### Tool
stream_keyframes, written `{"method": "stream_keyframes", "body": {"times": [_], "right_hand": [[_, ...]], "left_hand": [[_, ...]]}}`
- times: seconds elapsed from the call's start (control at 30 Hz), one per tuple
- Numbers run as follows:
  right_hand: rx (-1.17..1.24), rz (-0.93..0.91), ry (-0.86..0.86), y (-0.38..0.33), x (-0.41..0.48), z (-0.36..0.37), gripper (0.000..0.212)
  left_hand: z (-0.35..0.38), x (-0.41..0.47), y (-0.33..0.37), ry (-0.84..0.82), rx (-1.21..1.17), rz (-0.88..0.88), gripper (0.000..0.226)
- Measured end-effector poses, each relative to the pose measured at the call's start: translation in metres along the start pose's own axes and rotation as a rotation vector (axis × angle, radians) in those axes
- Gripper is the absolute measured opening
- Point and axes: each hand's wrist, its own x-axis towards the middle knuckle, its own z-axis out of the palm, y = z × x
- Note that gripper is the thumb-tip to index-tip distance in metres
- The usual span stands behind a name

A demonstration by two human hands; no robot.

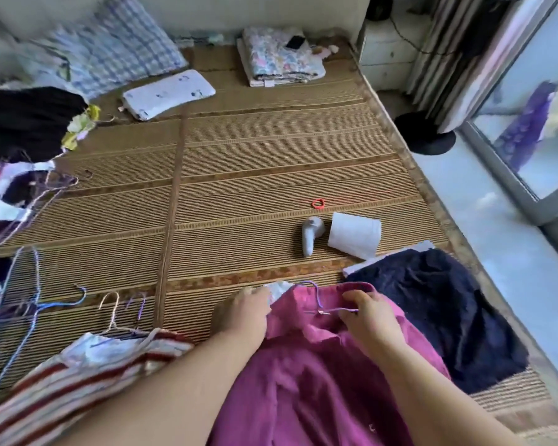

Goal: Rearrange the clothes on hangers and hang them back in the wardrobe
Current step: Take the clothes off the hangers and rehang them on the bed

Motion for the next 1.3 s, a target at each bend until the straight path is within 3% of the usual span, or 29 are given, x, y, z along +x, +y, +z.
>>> {"method": "stream_keyframes", "body": {"times": [0.17,0.37,0.53,0.77,1.0,1.3], "right_hand": [[-0.015,-0.135,-0.051,-0.036,-0.017,0.022,0.037],[-0.049,-0.258,-0.139,-0.116,-0.063,0.049,0.058],[-0.126,-0.472,-0.159,-0.218,-0.136,0.084,0.062],[-0.245,-0.708,-0.147,-0.381,-0.276,0.179,0.058],[-0.214,-0.701,-0.249,-0.504,-0.375,0.282,0.065],[-0.078,-0.587,-0.319,-0.594,-0.385,0.346,0.062]], "left_hand": [[-0.009,-0.021,-0.028,-0.030,-0.118,0.016,0.051],[-0.036,-0.091,-0.104,-0.043,-0.169,-0.051,0.056],[-0.086,-0.170,-0.208,0.047,-0.183,-0.031,0.058],[-0.143,-0.312,-0.413,0.187,-0.216,-0.010,0.057],[-0.183,-0.423,-0.599,0.253,-0.186,-0.098,0.054],[-0.179,-0.422,-0.705,0.105,-0.246,-0.182,0.057]]}}
